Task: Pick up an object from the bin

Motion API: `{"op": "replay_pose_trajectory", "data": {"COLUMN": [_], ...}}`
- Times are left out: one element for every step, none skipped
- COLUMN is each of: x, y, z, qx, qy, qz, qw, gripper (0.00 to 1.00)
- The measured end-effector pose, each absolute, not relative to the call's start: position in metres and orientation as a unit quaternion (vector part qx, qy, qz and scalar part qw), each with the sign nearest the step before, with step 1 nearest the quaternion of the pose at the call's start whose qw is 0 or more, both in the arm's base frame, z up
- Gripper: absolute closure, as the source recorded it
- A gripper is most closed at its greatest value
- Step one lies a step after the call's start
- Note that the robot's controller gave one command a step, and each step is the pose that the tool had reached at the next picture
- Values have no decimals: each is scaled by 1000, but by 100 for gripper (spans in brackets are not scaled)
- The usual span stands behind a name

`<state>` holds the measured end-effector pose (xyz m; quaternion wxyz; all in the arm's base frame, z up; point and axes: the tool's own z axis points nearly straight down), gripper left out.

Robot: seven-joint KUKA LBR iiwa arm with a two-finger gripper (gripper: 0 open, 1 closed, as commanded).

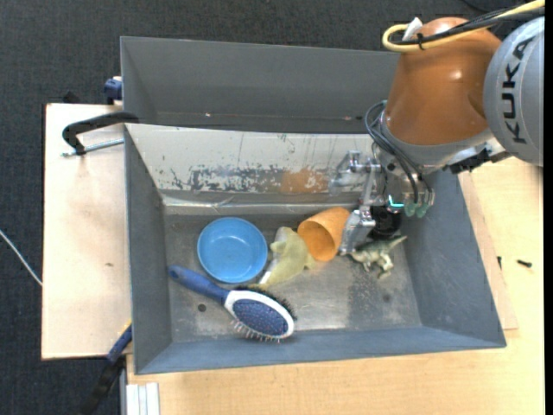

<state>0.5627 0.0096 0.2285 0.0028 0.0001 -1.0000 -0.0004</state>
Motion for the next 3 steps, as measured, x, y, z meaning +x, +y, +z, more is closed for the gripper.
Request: {"op": "replay_pose_trajectory", "data": {"x": [581, 584, 568], "y": [6, 5, 13], "z": [94, 100, 209], "qx": [-14, -14, -55], "qy": [-1000, -1000, -998], "qz": [-1, 0, -1], "qw": [2, -2, -6], "gripper": [0, 100, 100]}}
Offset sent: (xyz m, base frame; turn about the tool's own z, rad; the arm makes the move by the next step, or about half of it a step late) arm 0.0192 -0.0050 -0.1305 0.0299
